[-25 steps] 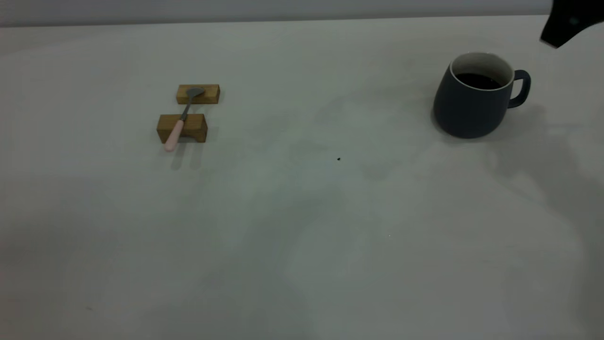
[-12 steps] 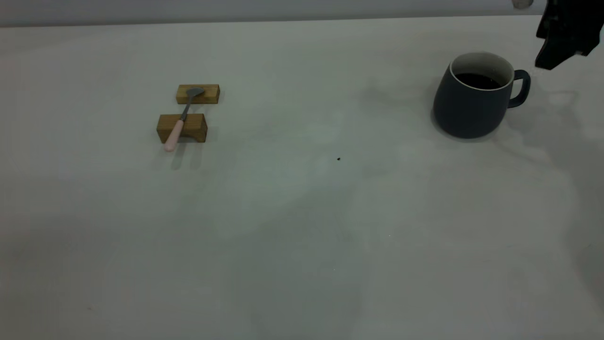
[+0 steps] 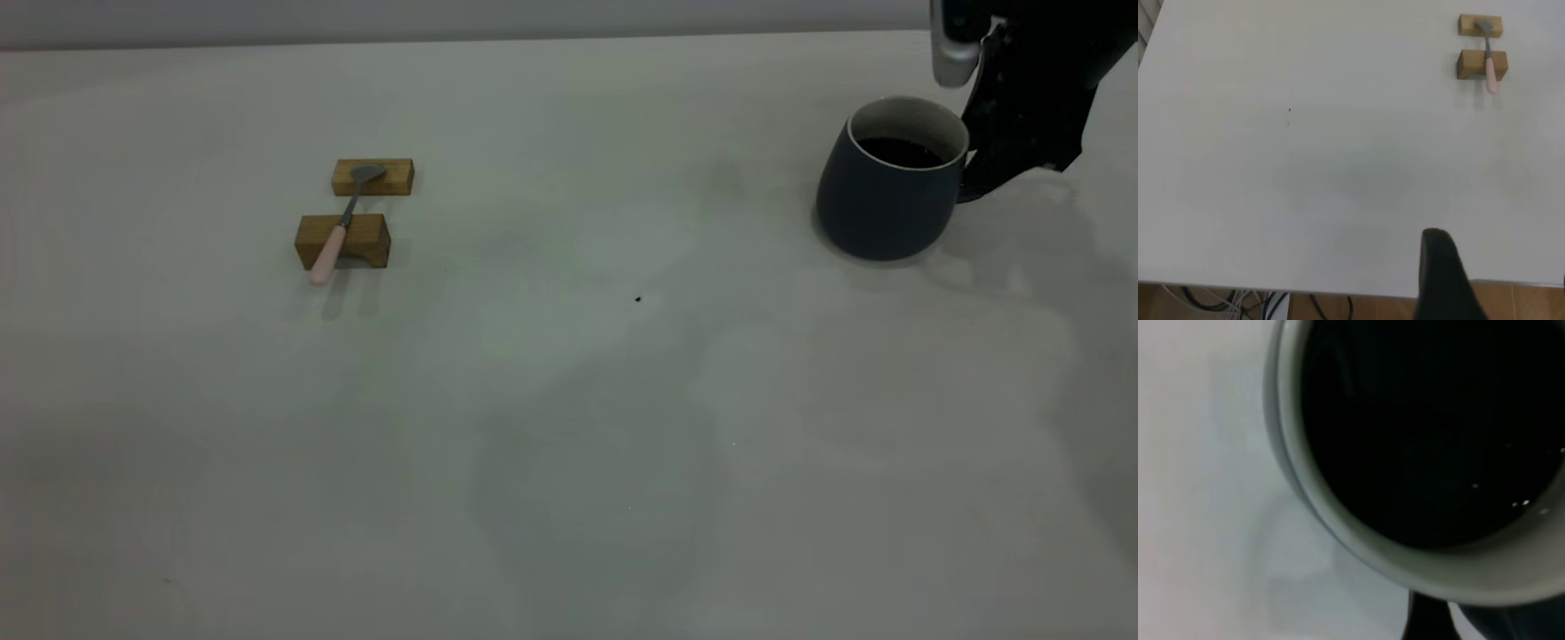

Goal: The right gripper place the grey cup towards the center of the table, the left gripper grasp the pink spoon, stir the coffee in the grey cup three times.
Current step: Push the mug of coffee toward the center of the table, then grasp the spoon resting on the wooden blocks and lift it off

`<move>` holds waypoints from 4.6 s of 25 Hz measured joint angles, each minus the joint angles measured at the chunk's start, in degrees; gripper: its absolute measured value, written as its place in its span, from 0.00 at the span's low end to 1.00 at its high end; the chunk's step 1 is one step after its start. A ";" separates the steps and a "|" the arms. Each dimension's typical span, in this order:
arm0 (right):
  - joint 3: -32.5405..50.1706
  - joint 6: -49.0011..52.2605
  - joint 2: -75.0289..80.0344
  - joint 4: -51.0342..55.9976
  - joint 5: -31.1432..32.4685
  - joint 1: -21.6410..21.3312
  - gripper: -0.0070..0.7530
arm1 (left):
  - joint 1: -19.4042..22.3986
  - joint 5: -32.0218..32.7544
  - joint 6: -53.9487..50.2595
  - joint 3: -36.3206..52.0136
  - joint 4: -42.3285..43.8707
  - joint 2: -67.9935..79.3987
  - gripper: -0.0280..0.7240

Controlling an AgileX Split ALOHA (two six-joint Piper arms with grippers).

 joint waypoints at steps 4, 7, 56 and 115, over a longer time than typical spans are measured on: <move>0.00 -2.48 0.26 2.66 -0.77 0.74 0.73 | 0.00 0.00 0.00 0.00 0.00 0.00 0.70; 0.00 -4.59 0.38 5.57 -0.96 2.58 0.73 | 0.00 0.00 0.00 0.00 -0.09 0.00 0.70; 7.70 93.57 -40.74 -16.15 39.59 19.31 0.72 | 0.00 0.00 0.00 0.00 -0.13 0.00 0.70; 60.02 99.04 -135.53 -20.85 35.27 6.16 0.71 | 0.00 -1.12 -0.19 -2.46 -1.46 9.05 0.73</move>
